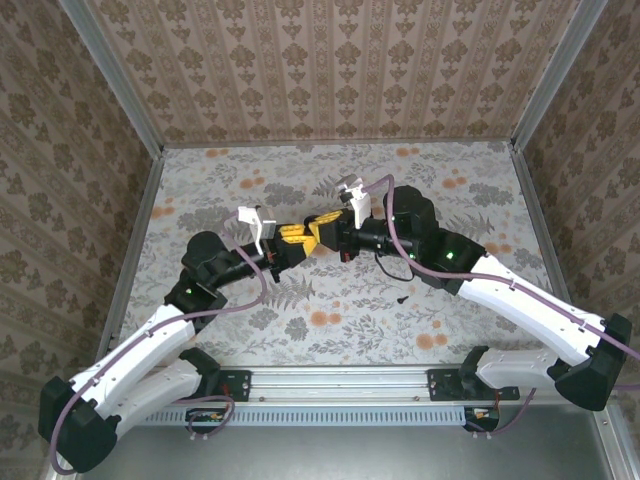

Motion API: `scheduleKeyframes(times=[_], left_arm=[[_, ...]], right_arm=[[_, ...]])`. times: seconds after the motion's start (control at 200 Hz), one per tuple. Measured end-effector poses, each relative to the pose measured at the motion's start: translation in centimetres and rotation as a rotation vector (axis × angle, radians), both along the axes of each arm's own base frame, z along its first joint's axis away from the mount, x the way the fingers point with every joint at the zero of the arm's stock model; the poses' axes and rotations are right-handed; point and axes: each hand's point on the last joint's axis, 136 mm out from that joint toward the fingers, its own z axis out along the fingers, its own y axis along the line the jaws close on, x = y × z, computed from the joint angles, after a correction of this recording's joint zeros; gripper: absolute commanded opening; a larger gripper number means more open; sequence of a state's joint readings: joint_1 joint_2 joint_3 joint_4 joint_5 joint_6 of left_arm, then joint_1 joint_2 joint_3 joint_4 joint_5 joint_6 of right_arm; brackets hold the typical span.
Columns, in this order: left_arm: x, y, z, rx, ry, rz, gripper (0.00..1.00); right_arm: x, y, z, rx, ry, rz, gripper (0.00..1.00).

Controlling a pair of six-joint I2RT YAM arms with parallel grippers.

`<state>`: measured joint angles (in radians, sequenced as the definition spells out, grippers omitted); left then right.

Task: Insert wireless bluetooth earbuds into charging case

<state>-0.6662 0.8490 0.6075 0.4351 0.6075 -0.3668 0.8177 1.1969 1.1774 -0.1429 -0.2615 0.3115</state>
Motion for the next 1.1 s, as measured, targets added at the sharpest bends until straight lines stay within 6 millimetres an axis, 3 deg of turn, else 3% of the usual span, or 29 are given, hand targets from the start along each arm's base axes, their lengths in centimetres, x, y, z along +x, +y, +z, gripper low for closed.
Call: scheduleKeyframes(times=[0.115, 0.325, 0.51, 0.69, 0.975, 1.1], left_arm=[[0.1, -0.1, -0.1, 0.002, 0.003, 0.0, 0.0], [0.2, -0.1, -0.2, 0.004, 0.006, 0.0, 0.0], [0.2, -0.1, -0.1, 0.004, 0.005, 0.0, 0.0], [0.2, -0.1, 0.0, 0.001, 0.002, 0.001, 0.0], [0.1, -0.1, 0.6, -0.014, -0.017, 0.001, 0.0], [0.6, -0.4, 0.3, -0.011, -0.013, 0.002, 0.0]], right_arm=[[-0.1, 0.1, -0.1, -0.003, 0.004, 0.008, 0.25], [-0.2, 0.0, -0.2, -0.005, 0.005, 0.008, 0.31], [-0.2, -0.2, -0.2, -0.008, 0.008, 0.0, 0.45], [-0.1, -0.8, 0.2, -0.008, 0.022, -0.031, 0.52], [0.5, -4.3, 3.6, 0.058, 0.009, -0.143, 0.56], [0.8, -6.0, 4.0, 0.073, 0.03, -0.192, 0.55]])
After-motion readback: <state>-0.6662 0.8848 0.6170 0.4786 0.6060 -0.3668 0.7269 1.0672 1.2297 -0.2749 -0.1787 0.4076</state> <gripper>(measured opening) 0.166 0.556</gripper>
